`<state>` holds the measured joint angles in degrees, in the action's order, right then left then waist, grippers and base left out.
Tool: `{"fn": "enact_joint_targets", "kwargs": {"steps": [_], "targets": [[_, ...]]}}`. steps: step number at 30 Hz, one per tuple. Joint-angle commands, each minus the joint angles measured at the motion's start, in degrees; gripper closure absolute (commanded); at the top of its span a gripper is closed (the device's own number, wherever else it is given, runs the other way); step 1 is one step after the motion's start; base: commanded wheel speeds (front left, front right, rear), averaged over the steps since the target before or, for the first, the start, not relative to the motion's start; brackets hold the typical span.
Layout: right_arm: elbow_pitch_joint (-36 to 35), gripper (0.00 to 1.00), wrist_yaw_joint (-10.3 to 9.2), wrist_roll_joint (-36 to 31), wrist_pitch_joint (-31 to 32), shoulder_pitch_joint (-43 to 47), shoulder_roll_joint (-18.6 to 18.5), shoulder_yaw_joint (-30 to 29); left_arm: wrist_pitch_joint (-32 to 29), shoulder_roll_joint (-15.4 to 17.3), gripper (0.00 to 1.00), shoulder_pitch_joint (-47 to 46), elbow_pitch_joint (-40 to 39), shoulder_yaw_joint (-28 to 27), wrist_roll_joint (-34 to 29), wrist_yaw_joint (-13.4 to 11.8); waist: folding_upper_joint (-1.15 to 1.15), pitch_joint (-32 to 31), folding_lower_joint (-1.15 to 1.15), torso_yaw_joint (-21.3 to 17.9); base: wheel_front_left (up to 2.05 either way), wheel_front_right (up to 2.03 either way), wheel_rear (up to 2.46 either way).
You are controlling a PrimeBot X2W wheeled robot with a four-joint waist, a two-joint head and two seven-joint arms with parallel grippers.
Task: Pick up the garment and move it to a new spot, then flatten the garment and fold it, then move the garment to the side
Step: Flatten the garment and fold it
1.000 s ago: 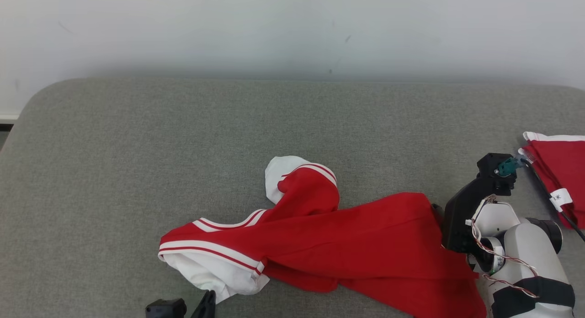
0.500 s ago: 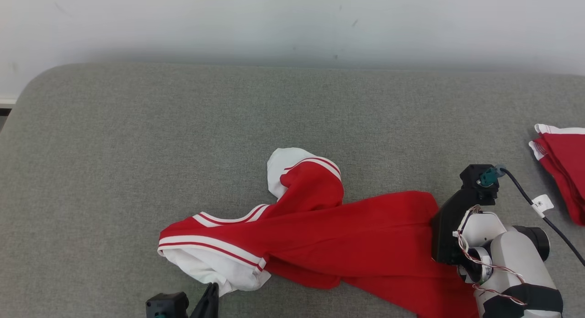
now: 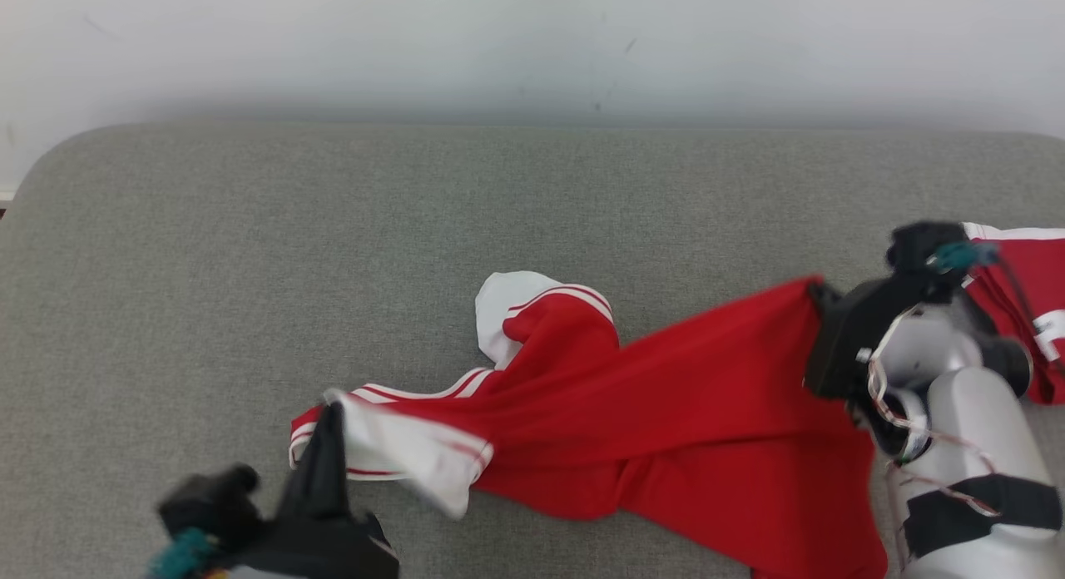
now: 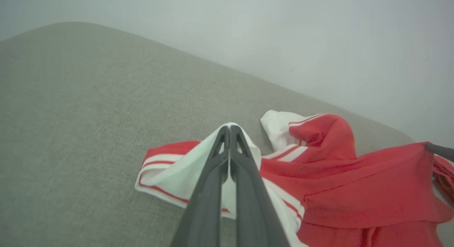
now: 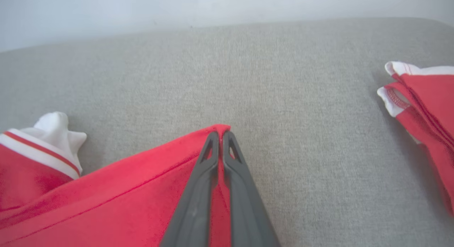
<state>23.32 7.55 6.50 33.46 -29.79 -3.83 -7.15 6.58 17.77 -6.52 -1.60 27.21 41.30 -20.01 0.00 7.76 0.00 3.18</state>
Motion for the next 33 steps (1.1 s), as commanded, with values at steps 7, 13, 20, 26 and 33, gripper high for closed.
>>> {"fn": "enact_joint_targets", "kwargs": {"steps": [7,13,20,26,33], "targets": [[-6.8,1.0,-0.15,11.2,-6.2,-6.0,-1.6,0.6,5.9,-1.3,1.0,-7.4,-7.1,-9.7,7.8,6.6,0.0,0.5,0.0,-1.6,0.0,0.0,0.0],[-6.2,1.0,-0.15,14.8,-3.9,-13.2,-4.4,4.8,3.2,-1.5,1.0,-18.0,-8.4,-15.1,15.4,10.6,0.0,6.0,0.0,-3.5,0.0,0.0,0.0],[-0.9,1.0,-0.15,12.8,-4.8,-29.4,-5.1,6.3,-2.3,3.0,1.0,-39.0,-0.5,-20.6,19.1,11.8,0.0,17.0,0.0,-6.1,0.0,0.0,0.0],[4.0,1.0,-0.15,6.9,-14.5,-44.0,-3.8,4.6,-2.1,6.0,1.0,-57.8,7.4,-20.1,15.3,14.4,0.0,22.5,0.0,-6.7,0.0,0.0,0.0],[9.1,1.0,-0.15,1.7,-26.9,-55.4,-1.7,-0.6,0.0,7.2,1.0,-72.9,11.2,-17.7,10.6,18.1,0.0,24.7,0.0,-7.0,0.0,0.0,0.0]]}}
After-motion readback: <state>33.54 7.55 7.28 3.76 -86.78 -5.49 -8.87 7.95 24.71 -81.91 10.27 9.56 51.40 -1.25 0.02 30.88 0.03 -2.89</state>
